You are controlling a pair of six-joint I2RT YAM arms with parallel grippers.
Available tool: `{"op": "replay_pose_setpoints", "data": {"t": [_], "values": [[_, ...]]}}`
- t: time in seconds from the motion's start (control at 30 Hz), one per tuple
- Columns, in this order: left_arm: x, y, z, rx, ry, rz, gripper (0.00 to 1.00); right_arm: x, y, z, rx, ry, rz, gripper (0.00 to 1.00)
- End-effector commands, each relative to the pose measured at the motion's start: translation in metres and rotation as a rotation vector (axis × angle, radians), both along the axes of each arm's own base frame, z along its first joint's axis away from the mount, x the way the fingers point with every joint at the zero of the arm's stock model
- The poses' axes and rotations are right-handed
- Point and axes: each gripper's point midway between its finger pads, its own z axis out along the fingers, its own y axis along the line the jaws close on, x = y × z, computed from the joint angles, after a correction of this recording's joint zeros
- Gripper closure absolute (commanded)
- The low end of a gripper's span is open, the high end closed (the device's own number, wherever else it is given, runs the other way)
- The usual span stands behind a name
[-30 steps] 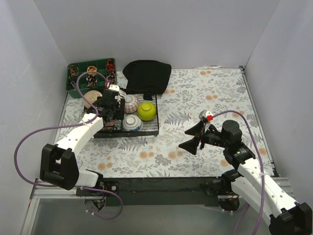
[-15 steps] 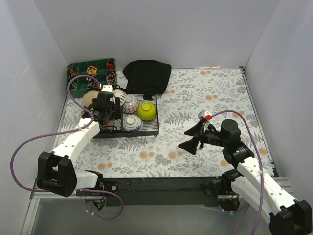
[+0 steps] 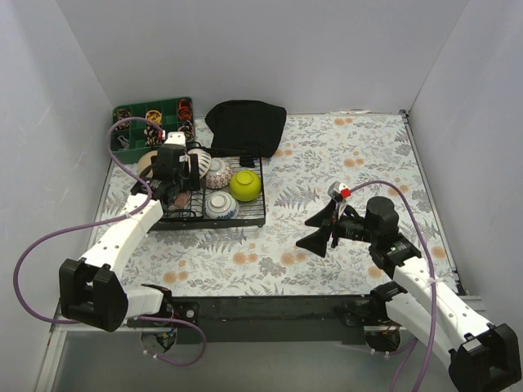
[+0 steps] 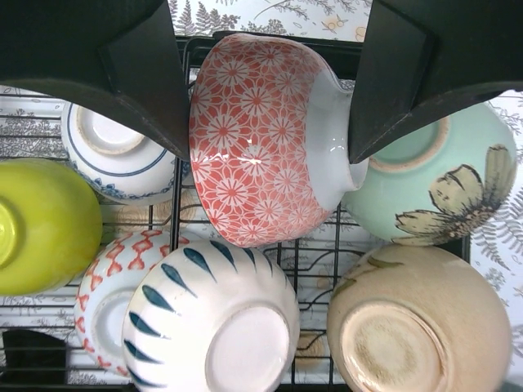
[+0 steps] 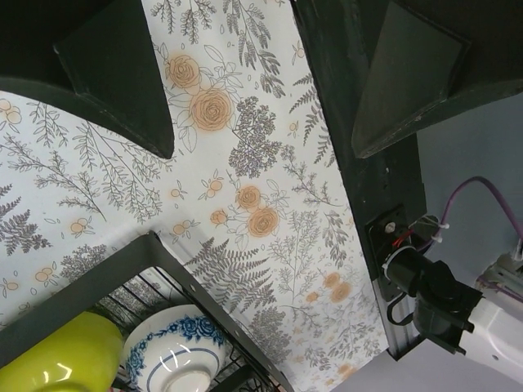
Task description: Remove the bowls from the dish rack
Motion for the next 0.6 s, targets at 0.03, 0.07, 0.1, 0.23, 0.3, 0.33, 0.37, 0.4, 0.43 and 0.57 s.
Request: {"op": "replay_pose_setpoints", "data": {"t": [0.03, 0.07, 0.1, 0.23, 0.3, 0.33, 0.37, 0.4, 0.43, 0.57], "values": [[0.008, 0.008, 0.053, 0.015, -0.129, 0.014, 1.00, 0.000, 0.010, 0.026, 0.080, -0.052, 0.057, 0.02], [0.009, 0.007, 0.056, 0.010, -0.135, 0.013, 1.00, 0.000, 0.011, 0.027, 0.084, -0.050, 0.066, 0.01], [0.009, 0.005, 0.057, 0.004, -0.135, 0.006, 1.00, -0.001, 0.012, 0.028, 0.092, -0.055, 0.076, 0.02], [0.012, -0.006, 0.064, -0.052, -0.157, -0.023, 1.00, 0.006, 0.019, 0.028, 0.114, -0.024, 0.066, 0.01], [0.014, -0.013, 0.069, -0.086, -0.170, -0.044, 1.00, 0.010, 0.025, 0.033, 0.139, -0.027, 0.065, 0.01], [0.015, -0.015, 0.071, -0.095, -0.176, -0.050, 1.00, 0.011, 0.030, 0.030, 0.143, -0.009, 0.083, 0.01], [0.015, -0.018, 0.074, -0.107, -0.182, -0.060, 1.00, 0.009, 0.037, 0.040, 0.176, -0.030, 0.111, 0.01], [0.016, -0.019, 0.075, -0.113, -0.184, -0.062, 1.00, 0.009, 0.041, 0.044, 0.192, -0.039, 0.129, 0.01], [0.017, -0.020, 0.080, -0.123, -0.194, -0.063, 1.00, 0.011, 0.047, 0.039, 0.194, -0.015, 0.147, 0.01], [0.017, -0.027, 0.094, -0.171, -0.224, -0.077, 1.00, 0.009, 0.078, 0.055, 0.244, -0.043, 0.214, 0.02]]}}
